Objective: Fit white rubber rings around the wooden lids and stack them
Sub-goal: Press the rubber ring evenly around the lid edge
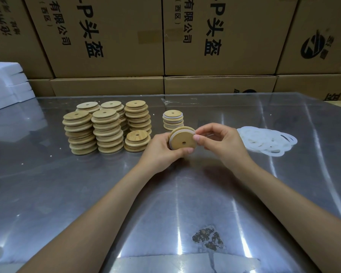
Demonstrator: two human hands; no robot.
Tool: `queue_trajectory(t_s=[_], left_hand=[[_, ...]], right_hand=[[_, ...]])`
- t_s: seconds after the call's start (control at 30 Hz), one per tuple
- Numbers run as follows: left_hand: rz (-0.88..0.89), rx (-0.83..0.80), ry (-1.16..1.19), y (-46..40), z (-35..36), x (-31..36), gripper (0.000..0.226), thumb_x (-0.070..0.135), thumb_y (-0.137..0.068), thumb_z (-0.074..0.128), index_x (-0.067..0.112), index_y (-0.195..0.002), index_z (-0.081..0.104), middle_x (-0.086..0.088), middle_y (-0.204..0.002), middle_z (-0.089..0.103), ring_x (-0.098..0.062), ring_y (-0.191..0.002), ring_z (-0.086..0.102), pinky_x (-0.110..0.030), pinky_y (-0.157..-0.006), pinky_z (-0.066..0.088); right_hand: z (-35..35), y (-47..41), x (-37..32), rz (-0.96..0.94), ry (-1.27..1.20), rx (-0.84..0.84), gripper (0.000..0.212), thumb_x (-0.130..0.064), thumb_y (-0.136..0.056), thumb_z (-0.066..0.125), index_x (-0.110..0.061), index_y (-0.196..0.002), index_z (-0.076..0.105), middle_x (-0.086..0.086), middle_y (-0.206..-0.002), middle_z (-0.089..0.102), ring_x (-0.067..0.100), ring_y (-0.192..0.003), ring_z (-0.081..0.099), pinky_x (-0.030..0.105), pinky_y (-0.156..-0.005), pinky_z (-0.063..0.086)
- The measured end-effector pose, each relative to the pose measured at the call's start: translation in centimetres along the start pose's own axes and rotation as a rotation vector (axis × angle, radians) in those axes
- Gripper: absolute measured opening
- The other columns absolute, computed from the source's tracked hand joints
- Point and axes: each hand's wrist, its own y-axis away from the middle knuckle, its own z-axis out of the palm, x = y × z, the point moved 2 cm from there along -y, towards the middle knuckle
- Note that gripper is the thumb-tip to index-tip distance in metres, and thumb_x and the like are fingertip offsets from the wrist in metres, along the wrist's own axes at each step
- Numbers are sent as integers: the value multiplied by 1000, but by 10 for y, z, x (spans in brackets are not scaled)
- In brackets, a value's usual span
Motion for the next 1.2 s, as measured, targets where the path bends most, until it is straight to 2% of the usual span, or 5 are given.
queue_trajectory(t_s=[0.5, 0.7, 0.93, 1.1, 1.2], left_hand=[[-43, 77, 145, 2, 5, 5, 39, 16, -76, 78, 21, -107, 55, -7, -95, 68, -21, -75, 68, -37, -61, 58], [82, 91, -126, 3, 4, 8, 70, 33, -74, 79, 22, -134, 44, 17, -110, 59, -2, -105, 60, -26, -94, 48], [62, 120, -113, 0, 3, 12, 75, 50, -68, 69, 28, -135, 44, 5, -102, 67, -11, -93, 64, -35, -89, 51], [-12, 42, 53, -1, 6, 8, 89, 46, -72, 67, 26, -148, 26, 6, -118, 63, -5, -105, 61, -23, -94, 48], [-44, 3, 150, -3, 6, 7, 92, 42, -77, 66, 18, -151, 17, -1, -133, 56, -10, -123, 52, -35, -108, 40]], right_hand=[[7, 1, 15, 332, -78, -16, 10, -15, -87, 67, -15, -87, 56, 0, -72, 65, 3, -48, 58, 20, -53, 49], [13, 0, 19, 314, -57, -3, 17, -24, -90, 63, -12, -101, 60, -3, -67, 62, -1, -51, 57, 12, -50, 45], [17, -7, 19, 352, 20, -30, 30, -51, -90, 52, -23, -92, 63, -11, -80, 65, 3, -63, 63, 16, -57, 48], [22, -17, 20, 337, -9, -62, 29, -52, -88, 55, -27, -95, 66, -12, -82, 70, 3, -73, 68, 16, -58, 49], [27, -26, 25, 306, -39, -18, 22, -47, -86, 62, -28, -95, 69, -12, -80, 72, 3, -74, 68, 17, -56, 49]])
